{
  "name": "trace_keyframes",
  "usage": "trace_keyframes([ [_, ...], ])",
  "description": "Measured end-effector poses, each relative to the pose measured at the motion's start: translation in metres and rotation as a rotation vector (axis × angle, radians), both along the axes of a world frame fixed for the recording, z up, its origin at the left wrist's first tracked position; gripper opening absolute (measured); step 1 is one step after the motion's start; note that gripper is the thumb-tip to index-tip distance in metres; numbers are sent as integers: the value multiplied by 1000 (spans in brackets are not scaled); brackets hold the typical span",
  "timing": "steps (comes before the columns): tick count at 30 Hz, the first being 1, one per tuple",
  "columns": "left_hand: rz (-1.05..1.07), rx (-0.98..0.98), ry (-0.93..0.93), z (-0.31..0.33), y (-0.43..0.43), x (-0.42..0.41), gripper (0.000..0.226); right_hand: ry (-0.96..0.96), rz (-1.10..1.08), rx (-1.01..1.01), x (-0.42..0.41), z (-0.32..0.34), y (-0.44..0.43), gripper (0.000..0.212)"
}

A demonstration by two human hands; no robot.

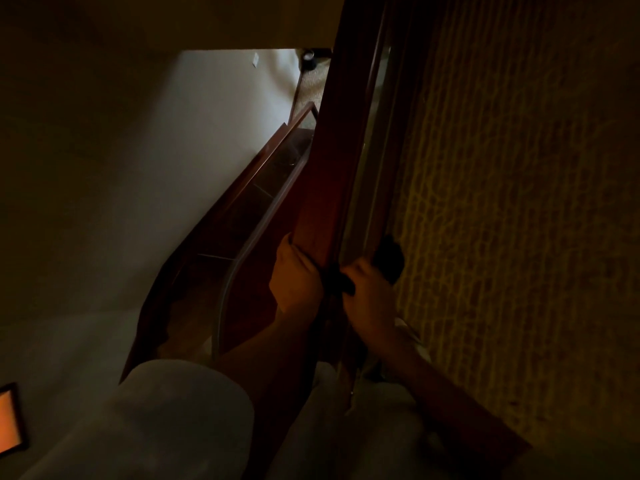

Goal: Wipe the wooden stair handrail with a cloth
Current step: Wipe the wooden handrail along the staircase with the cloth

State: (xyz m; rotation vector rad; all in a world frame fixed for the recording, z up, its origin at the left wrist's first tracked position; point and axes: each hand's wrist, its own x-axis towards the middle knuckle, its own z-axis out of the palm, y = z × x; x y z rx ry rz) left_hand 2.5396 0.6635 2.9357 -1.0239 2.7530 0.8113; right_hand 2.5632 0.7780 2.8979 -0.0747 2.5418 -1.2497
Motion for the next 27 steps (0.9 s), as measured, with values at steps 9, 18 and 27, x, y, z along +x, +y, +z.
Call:
trace_keyframes([
  [9,11,2,25,-5,-1,1,59,15,-168,61,-86,-3,0,41],
  [18,-417,-130,128,-5,-4,-11,56,-11,-228,-198,-64,-10,5,28],
  [27,-365,-148,-31,-3,21,-91,72,6,-329,-345,-93,-24,10,30],
])
